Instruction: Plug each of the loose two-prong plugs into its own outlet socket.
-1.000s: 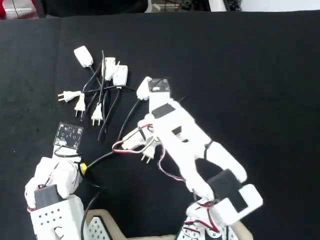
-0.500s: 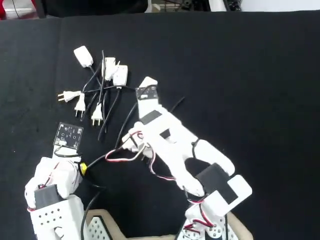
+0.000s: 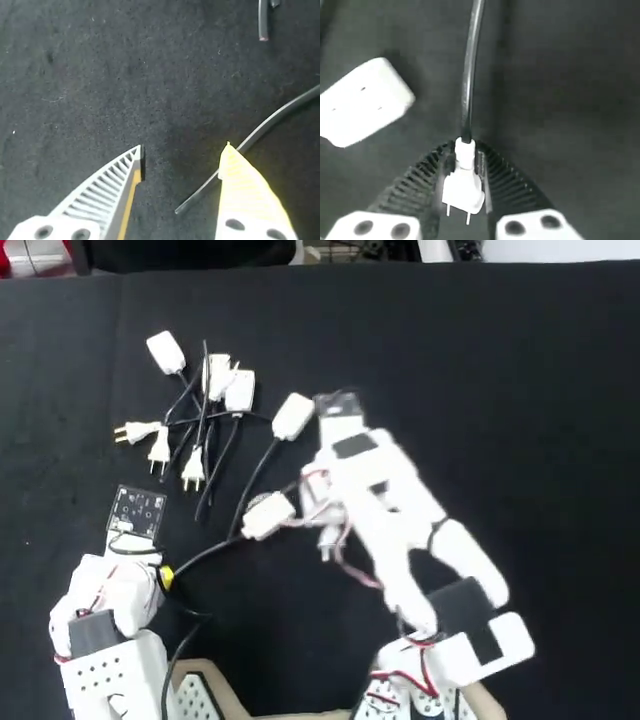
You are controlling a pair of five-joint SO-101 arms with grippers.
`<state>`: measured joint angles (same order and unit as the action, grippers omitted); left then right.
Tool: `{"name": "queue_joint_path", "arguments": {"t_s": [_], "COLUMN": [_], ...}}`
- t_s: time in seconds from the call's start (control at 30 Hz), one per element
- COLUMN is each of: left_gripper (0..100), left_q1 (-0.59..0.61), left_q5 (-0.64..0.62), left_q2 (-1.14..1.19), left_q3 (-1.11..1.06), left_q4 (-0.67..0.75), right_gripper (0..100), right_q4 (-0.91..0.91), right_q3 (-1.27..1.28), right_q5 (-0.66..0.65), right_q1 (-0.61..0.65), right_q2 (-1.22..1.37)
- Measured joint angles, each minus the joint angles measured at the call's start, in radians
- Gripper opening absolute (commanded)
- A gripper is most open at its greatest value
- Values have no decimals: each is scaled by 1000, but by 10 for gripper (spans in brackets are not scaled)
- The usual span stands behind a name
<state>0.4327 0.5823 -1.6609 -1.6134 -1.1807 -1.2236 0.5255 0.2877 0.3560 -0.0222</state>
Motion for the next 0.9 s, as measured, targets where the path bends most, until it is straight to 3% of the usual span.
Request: {"name": "queue_joint_path", "arguments": {"t_s": [0.17,0.33,0.43,0.67,0.9], "left_gripper": [248,248,248,248,248], "left_q1": [-3,-5,-5,-21,-29], "left_q5": [0,0,0,0,0], "left_q2": [0,0,0,0,0], "left_q3": [0,0,0,0,0], "left_q4": [0,0,0,0,0], "right_gripper": [11,14,34,183,191], "right_q4": [-104,-107,-74,-69,-161], "right_q3": [-153,-262,-298,-327,-327], "right_q5": [-186,-279,-316,-338,-338], "right_q1": [-152,-172,-176,-183,-186], "right_q2": [57,218,324,376,313]}}
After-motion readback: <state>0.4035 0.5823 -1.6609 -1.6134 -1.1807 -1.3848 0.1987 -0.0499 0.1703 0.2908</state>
